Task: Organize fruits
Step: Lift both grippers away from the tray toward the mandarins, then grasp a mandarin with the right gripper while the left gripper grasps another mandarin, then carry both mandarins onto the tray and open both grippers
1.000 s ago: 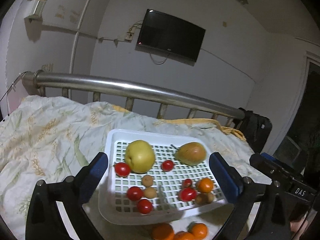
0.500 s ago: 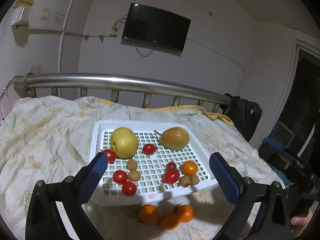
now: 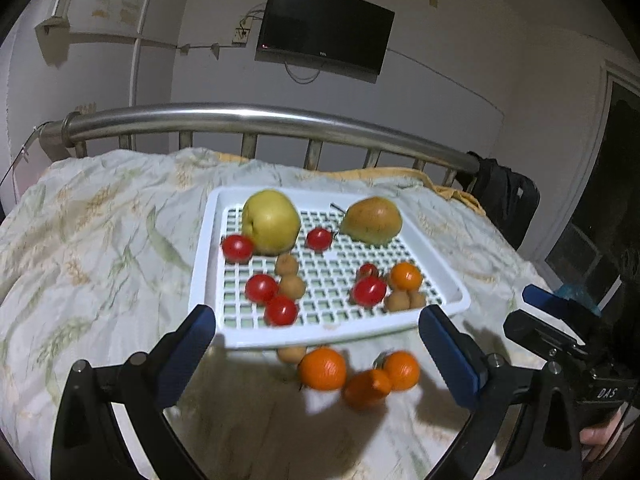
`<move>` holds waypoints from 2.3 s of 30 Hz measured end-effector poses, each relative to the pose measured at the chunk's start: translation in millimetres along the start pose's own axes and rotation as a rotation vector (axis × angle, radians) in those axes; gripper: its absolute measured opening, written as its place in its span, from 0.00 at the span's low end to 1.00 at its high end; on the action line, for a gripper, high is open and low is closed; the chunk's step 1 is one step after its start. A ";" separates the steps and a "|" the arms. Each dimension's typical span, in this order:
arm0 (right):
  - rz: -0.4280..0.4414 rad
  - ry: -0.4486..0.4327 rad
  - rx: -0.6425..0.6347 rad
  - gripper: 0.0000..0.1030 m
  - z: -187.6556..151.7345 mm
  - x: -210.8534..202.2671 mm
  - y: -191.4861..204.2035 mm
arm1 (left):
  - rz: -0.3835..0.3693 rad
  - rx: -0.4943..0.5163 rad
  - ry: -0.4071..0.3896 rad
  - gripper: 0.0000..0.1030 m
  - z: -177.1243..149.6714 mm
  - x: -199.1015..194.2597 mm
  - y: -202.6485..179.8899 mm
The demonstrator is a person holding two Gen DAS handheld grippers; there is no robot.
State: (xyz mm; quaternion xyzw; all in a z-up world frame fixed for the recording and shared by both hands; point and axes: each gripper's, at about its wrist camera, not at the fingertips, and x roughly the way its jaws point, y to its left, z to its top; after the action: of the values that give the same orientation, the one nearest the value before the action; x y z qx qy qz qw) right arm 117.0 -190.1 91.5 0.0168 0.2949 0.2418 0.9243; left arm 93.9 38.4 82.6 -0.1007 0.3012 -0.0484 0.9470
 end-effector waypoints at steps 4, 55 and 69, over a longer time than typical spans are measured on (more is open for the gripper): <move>0.010 0.036 -0.016 1.00 -10.9 5.2 2.7 | 0.013 -0.008 0.031 1.00 -12.9 3.3 7.5; 0.115 0.268 -0.131 0.33 -47.6 63.0 22.1 | -0.095 0.024 0.173 0.38 -36.1 43.1 -9.1; 0.123 0.182 -0.037 0.32 -23.1 36.5 -2.4 | -0.065 -0.004 0.066 0.38 -11.4 11.0 8.2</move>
State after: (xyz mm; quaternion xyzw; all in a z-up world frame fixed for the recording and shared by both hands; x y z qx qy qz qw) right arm 131.1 -178.1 52.5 -0.0042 0.3717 0.3040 0.8772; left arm 96.5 42.8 65.6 -0.1108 0.3289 -0.0817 0.9343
